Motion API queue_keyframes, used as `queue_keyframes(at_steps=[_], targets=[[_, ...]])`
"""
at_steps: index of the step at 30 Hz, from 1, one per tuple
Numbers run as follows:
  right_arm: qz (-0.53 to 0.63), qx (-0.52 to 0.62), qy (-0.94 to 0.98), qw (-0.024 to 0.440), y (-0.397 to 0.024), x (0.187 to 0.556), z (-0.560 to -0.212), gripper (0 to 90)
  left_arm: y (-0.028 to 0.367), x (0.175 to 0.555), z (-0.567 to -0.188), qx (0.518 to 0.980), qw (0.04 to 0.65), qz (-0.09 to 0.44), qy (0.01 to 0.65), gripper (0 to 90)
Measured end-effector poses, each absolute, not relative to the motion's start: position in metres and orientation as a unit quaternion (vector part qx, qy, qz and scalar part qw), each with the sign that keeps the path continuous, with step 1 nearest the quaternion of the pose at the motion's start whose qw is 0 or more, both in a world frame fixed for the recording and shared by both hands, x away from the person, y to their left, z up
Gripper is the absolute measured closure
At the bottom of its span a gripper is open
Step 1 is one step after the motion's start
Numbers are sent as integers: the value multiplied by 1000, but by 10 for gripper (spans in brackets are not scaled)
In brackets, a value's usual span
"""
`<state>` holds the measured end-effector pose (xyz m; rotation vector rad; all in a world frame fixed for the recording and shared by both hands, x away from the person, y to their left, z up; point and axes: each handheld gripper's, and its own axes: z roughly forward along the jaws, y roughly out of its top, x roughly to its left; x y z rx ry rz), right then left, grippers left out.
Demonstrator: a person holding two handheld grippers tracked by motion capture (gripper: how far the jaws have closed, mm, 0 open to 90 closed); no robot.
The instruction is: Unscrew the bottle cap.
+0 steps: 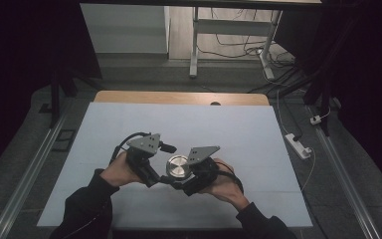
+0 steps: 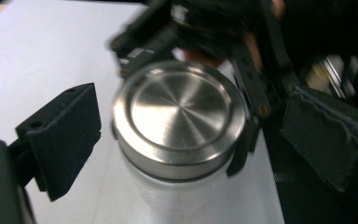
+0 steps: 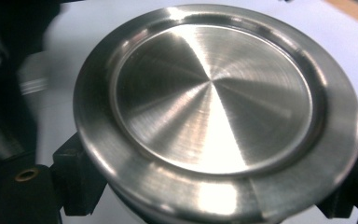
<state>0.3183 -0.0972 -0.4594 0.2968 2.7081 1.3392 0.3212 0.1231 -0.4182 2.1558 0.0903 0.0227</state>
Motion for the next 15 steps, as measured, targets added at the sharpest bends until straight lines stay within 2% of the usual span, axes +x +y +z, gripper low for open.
queue_keyframes(at_steps=[2, 6, 8, 10, 14, 15], targets=[[440, 88, 893, 45, -96, 317, -459, 149, 121, 317, -420, 891, 454, 4, 3, 65], [433, 38, 900, 26, -90, 308, -460, 149, 113, 315, -425, 896, 443, -11, -20, 98], [428, 22, 903, 23, -87, 304, -460, 149, 111, 315, -429, 897, 442, -17, -27, 170], [426, 18, 904, 28, -85, 302, -460, 149, 109, 314, -431, 896, 443, -16, -33, 192], [429, 51, 901, 48, -88, 307, -458, 149, 107, 315, -430, 893, 450, 12, 6, 200], [430, 64, 899, 56, -89, 309, -458, 149, 104, 316, -430, 888, 458, 27, 45, 201]])
